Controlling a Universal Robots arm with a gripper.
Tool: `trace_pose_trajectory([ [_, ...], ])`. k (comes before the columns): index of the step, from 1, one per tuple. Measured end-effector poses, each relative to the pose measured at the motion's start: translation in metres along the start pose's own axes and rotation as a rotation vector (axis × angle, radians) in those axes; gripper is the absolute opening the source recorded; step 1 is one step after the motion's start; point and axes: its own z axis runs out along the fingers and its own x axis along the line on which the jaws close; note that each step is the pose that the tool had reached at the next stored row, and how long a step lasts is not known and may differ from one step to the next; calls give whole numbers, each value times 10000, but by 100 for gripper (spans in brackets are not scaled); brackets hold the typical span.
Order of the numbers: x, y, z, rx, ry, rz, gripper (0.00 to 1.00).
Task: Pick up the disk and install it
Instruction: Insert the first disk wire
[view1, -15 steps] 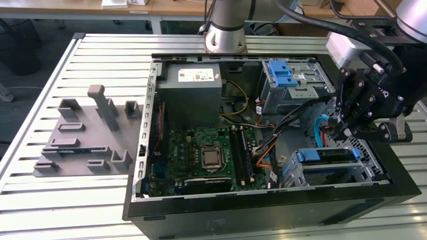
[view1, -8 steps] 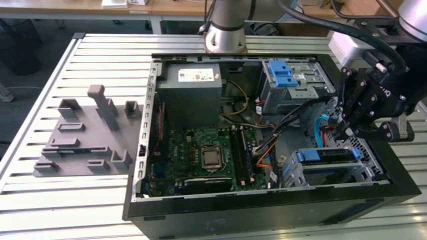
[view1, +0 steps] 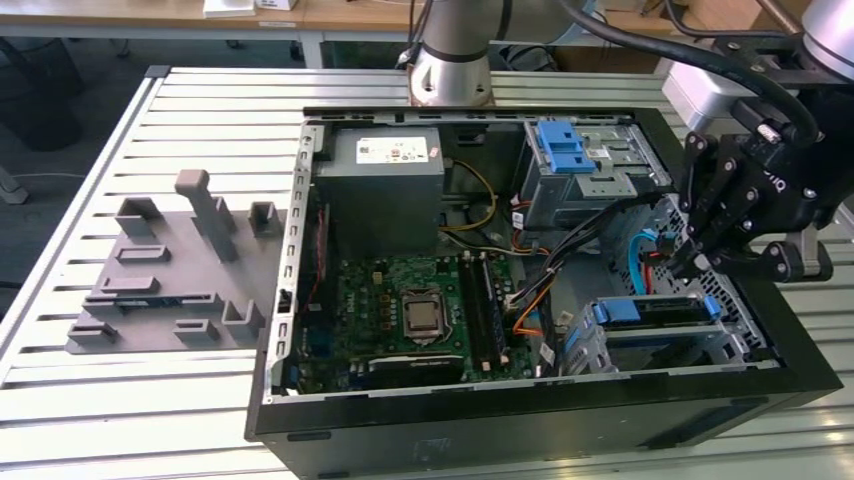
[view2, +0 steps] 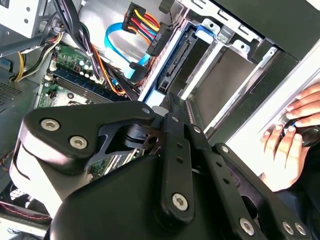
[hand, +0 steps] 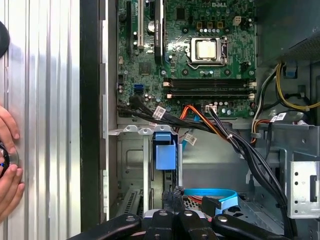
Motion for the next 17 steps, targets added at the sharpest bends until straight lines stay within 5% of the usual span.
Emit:
trace_pose_trajectory([
  [17,-41,-65,0,0,0,0,11],
])
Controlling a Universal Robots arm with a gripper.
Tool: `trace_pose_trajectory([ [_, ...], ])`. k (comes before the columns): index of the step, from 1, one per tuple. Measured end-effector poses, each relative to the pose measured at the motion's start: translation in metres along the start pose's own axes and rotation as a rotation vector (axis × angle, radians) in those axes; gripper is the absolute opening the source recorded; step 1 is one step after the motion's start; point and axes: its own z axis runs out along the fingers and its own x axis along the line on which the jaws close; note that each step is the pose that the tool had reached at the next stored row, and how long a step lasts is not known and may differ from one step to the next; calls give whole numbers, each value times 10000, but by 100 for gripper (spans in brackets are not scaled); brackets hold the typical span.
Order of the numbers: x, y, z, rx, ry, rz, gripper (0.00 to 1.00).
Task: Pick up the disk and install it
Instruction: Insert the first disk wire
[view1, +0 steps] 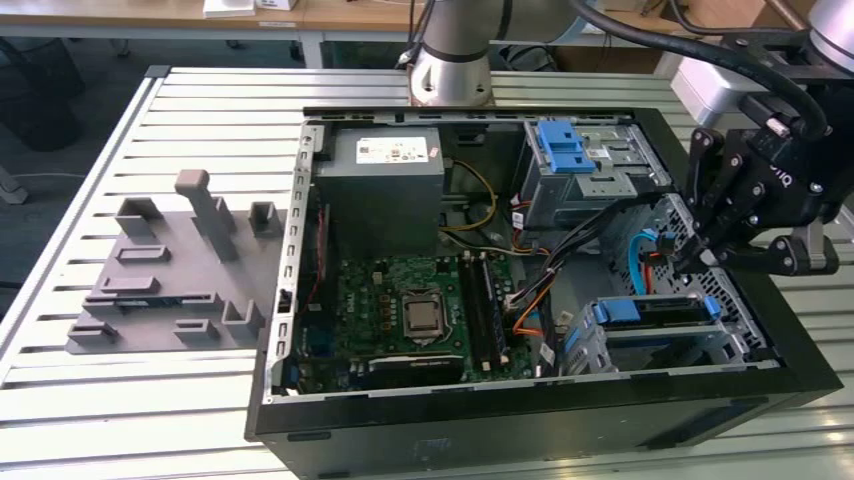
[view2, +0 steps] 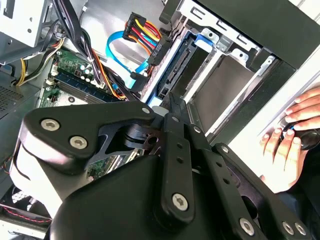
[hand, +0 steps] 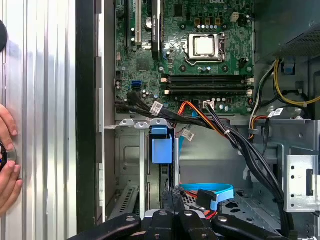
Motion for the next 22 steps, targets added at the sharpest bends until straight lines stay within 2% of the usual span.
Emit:
trace_pose_trajectory([
  [22,-65,-80,2,0,0,0,11],
])
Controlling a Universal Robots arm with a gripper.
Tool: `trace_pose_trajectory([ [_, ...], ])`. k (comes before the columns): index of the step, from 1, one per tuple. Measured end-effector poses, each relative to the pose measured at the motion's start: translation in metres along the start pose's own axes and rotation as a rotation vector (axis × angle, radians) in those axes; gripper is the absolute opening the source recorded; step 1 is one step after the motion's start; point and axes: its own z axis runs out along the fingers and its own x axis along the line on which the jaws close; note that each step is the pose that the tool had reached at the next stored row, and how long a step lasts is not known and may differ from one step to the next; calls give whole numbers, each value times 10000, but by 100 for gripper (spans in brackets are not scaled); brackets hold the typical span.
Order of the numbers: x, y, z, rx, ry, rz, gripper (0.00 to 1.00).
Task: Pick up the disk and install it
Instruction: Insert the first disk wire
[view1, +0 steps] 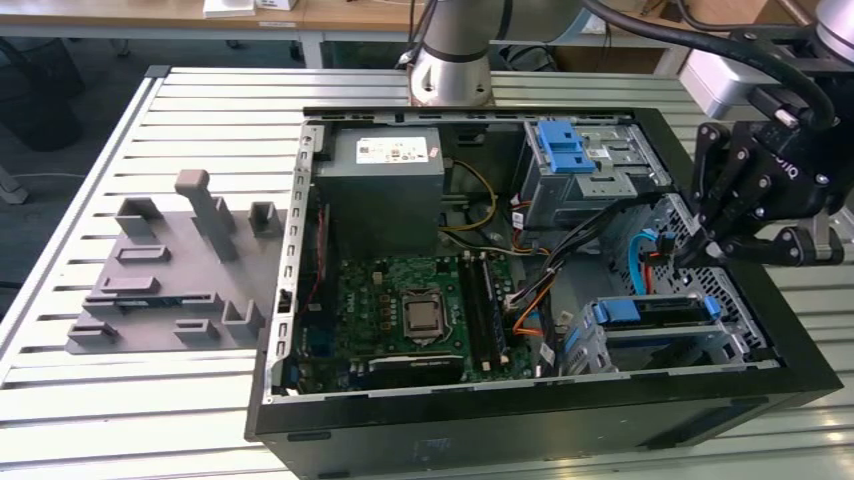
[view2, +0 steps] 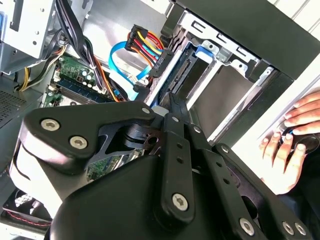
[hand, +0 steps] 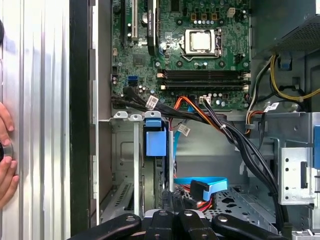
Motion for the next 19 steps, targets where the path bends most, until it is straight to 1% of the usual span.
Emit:
trace_pose_trajectory([
  [10,-27,-48,0,0,0,0,11],
  [19,-52,-72,1,0,1,0,11],
])
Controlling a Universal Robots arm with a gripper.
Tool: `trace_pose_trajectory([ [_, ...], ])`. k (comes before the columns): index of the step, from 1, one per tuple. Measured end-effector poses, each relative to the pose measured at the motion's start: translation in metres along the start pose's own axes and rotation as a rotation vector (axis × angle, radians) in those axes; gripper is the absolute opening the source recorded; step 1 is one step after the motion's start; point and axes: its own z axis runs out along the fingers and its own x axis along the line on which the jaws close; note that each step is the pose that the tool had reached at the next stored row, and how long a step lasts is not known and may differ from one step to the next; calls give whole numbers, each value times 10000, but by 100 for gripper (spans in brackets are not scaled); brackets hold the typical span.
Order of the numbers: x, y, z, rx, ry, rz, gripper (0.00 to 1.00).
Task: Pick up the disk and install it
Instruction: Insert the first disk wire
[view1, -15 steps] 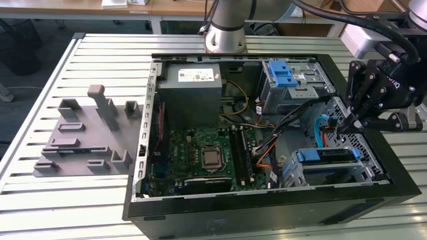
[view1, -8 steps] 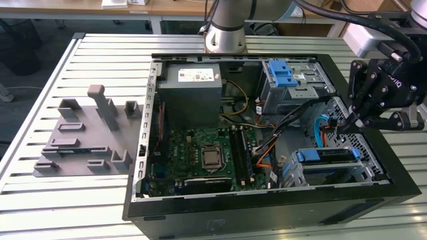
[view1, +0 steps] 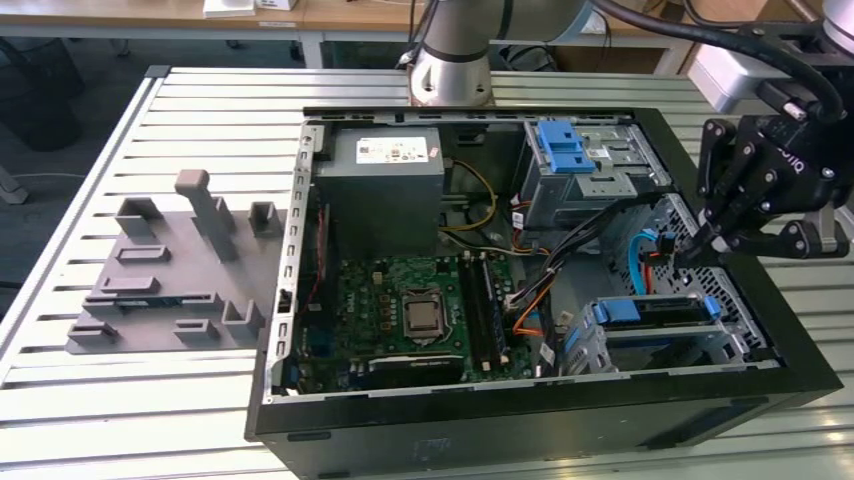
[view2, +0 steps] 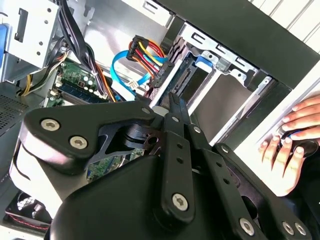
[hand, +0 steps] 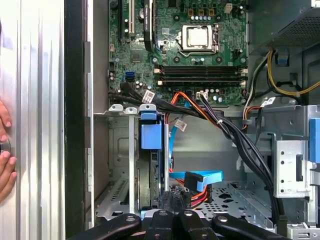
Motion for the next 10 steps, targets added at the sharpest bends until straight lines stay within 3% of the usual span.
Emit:
trace_pose_trajectory([
  [10,-6,-6,0,0,2,0,11],
])
